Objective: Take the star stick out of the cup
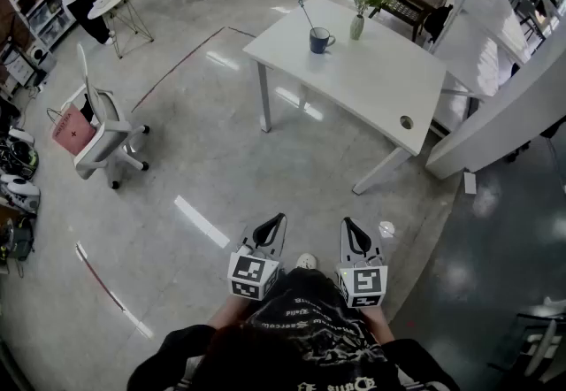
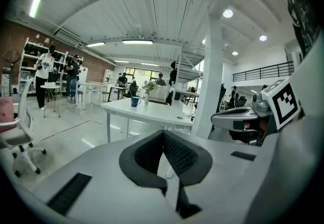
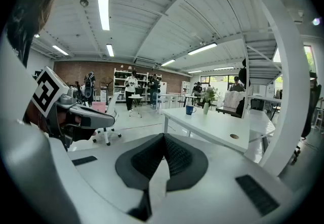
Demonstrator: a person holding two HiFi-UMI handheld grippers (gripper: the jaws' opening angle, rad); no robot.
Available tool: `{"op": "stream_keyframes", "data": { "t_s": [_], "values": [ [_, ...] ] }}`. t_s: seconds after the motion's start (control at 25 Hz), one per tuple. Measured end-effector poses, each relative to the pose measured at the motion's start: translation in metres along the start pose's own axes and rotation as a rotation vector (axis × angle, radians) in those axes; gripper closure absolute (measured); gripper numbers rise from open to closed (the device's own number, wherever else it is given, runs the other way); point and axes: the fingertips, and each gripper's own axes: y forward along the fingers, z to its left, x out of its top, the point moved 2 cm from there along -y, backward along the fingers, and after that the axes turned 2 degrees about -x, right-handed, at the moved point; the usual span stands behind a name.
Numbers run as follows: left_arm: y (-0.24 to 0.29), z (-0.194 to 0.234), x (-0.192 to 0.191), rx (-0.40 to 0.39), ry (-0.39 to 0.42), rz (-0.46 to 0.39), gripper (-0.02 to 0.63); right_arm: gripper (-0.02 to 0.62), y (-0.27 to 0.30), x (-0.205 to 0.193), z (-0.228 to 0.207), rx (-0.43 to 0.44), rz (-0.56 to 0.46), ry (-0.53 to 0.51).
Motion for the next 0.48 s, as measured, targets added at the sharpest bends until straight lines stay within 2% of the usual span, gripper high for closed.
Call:
{"op": "stream_keyframes", "data": {
  "t_s": [0.24, 0.48],
  "values": [
    [-0.009, 0.005, -0.002, -0.011, 0.004, -0.006, 0.586, 0.589, -0.001, 0.002, 0.014, 0.008, -0.006, 0.004],
    [-0.018, 0.015, -0.007, -0.038, 0.019, -0.006, 0.586, 0.588, -0.007, 0.007, 0.025, -0.021, -0.036, 0.026]
  ]
}}
